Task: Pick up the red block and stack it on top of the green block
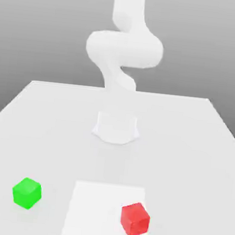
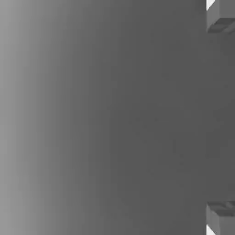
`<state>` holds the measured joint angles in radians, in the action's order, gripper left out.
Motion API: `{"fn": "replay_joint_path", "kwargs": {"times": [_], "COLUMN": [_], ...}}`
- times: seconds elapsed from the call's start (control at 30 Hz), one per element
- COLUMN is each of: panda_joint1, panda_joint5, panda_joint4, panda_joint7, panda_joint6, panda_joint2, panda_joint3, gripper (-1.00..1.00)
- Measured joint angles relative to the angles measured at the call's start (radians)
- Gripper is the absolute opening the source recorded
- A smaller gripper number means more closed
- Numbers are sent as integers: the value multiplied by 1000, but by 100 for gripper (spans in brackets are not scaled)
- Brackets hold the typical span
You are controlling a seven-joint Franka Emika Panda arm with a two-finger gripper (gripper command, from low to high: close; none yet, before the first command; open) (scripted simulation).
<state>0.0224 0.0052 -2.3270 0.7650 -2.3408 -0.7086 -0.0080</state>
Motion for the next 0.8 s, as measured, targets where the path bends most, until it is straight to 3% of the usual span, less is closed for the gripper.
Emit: {"fn": "replay_joint_path", "kwargs": {"times": [0.5,0.8], "panda_joint1": [101,130], "panda_joint5": [32,-2], "panda_joint4": [-163,-243], "panda_joint7": [-211,-286], "panda_joint6": [-246,-406], "panda_joint2": [550,875], "panda_joint3": [-10,4], "gripper": [0,0]}}
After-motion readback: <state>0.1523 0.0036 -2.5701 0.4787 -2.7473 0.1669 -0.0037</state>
